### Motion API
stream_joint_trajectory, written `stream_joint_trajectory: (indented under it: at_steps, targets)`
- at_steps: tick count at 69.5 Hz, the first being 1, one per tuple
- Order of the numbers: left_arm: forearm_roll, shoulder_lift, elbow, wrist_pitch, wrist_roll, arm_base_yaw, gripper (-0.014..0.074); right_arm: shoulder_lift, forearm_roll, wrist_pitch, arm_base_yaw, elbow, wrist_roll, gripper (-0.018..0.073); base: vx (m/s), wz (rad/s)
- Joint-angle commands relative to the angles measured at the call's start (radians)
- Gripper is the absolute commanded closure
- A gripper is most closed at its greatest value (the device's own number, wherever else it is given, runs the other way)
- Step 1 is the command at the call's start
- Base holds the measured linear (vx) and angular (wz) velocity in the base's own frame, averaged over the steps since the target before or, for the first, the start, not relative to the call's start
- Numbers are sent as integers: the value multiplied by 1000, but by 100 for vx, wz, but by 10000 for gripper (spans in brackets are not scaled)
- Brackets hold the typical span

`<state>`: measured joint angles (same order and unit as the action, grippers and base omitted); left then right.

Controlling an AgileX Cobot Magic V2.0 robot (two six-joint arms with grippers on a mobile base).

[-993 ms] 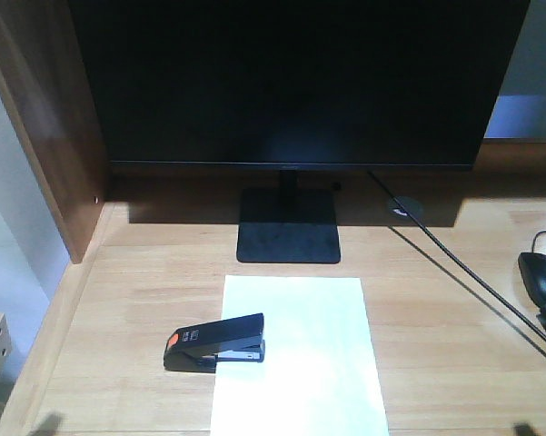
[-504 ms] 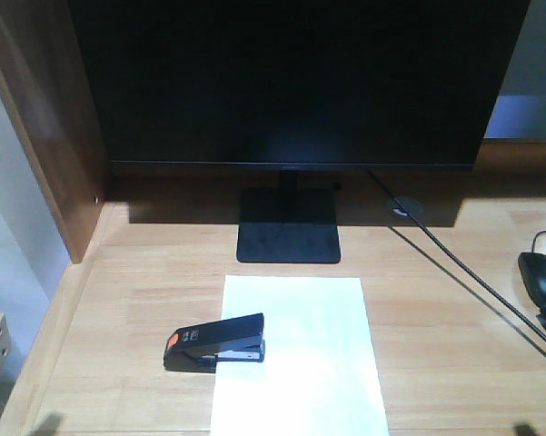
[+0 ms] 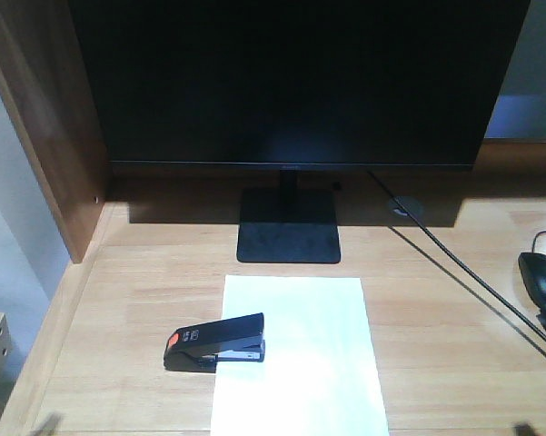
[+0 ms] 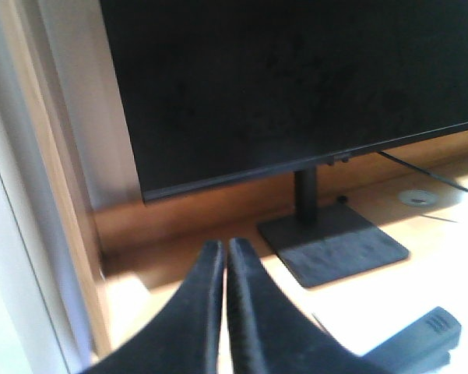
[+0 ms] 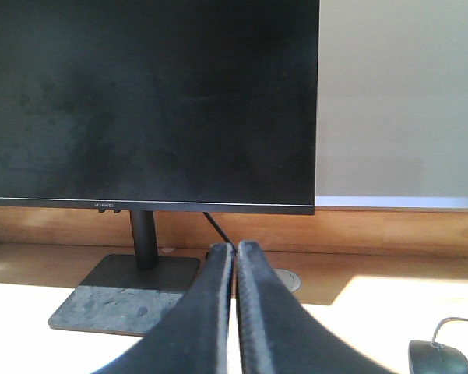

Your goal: Grab stapler and paper to desk for stapling

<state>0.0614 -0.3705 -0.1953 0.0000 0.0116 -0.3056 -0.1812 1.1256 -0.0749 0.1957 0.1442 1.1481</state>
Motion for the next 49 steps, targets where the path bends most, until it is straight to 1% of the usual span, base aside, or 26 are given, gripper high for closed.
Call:
stream_joint_trajectory:
  at_steps: [1,8,11,25,42,49]
  targets:
    - [9,-4,-25,-29,51,0,603,-9,8,25,-1,28,-2,565,0,0]
    - [7,21,-25,15,51,3,603,-9,8,25,-1,28,-2,565,0,0]
    - [7,42,-25,27,51,15,603,-9,8,25,-1,27,-2,565,0,0]
    - [5,144,-1,51,51,121,603,-9,8,25,-1,21,-2,565,0,0]
    - [-31,320,123,61,50,231,603,-9,8,25,-1,21,-2,565,0,0]
    - [-53,385,172,74,50,264,603,-9,8,25,-1,21,-2,565,0,0]
